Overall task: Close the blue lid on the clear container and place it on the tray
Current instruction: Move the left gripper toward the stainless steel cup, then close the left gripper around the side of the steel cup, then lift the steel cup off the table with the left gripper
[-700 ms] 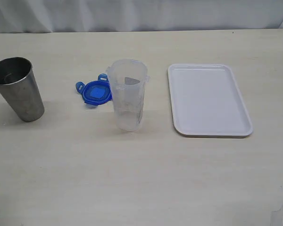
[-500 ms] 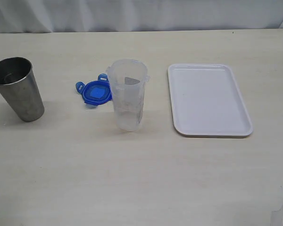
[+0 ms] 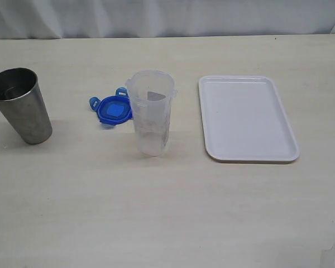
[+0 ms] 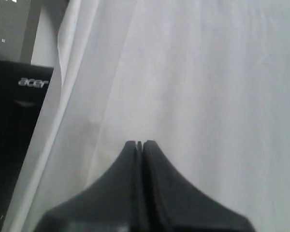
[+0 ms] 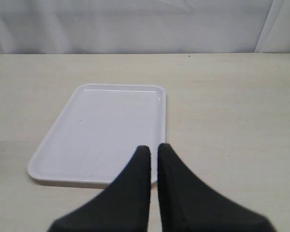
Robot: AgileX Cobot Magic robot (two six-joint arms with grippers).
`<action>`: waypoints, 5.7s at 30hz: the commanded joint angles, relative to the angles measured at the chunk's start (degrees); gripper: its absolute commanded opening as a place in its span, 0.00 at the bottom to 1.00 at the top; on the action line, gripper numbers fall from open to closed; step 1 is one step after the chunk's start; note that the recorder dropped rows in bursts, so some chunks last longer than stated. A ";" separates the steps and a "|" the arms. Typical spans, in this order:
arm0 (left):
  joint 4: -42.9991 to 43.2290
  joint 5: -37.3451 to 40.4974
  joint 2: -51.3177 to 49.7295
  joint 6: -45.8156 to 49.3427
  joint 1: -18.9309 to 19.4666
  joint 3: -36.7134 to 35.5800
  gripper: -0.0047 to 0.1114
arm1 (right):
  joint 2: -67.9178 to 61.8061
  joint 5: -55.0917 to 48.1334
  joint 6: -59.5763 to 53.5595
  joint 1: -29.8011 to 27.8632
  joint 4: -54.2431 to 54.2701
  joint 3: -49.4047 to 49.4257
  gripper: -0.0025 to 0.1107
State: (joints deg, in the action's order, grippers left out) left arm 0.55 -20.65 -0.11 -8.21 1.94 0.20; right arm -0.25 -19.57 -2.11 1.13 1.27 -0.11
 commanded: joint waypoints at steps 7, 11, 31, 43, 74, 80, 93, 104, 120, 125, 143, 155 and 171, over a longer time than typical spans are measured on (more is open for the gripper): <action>-1.62 -11.30 -4.81 -0.64 -0.36 3.96 0.04 | 0.25 -0.20 0.02 -0.34 -0.48 0.11 0.07; -0.13 -11.43 -19.04 -0.95 -0.36 9.52 0.11 | 0.25 -0.20 0.02 -0.34 -0.48 0.11 0.07; 7.75 -21.85 -59.56 -0.70 -0.36 8.40 0.94 | 0.25 -0.20 0.02 -0.34 -0.48 0.11 0.07; 15.01 -31.00 -74.03 -1.47 -0.36 7.23 0.94 | 0.25 -0.20 0.02 -0.34 -0.48 0.11 0.07; 15.05 -44.02 -95.68 2.19 -0.36 7.33 0.94 | 0.25 -0.20 0.02 -0.34 -0.48 0.11 0.07; 15.19 -45.84 -97.20 2.81 -0.36 7.97 0.94 | 0.25 -0.20 0.02 -0.34 -0.48 0.11 0.07; 13.79 -47.92 -105.38 3.90 -0.36 12.99 0.94 | 0.25 -0.20 0.02 -0.34 -0.48 0.11 0.07; 13.79 -48.65 -107.52 3.90 -0.36 16.42 0.94 | 0.25 -0.20 0.02 -0.34 -0.48 0.11 0.07; 14.17 -49.31 -112.58 3.90 -0.36 18.29 0.94 | 0.25 -0.20 0.02 -0.34 -0.48 0.11 0.07; 15.26 -49.31 -112.58 3.90 -0.36 20.07 0.94 | 0.25 -0.20 0.02 -0.34 -0.48 0.11 0.07; 15.26 -48.66 -112.58 3.55 -0.36 22.37 0.94 | 0.25 -0.20 0.02 -0.34 -0.48 0.11 0.07; 15.41 -48.29 -112.58 3.49 -0.36 22.62 0.94 | 0.25 -0.20 0.02 -0.34 -0.48 0.11 0.07; 15.41 -48.66 -112.58 3.49 -0.36 22.62 0.94 | 0.25 -0.20 0.02 -0.34 -0.48 0.11 0.07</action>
State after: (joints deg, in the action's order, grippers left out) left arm 15.80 -69.07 -112.64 -4.47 1.94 22.65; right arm -0.25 -19.78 -2.11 1.13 1.27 -0.11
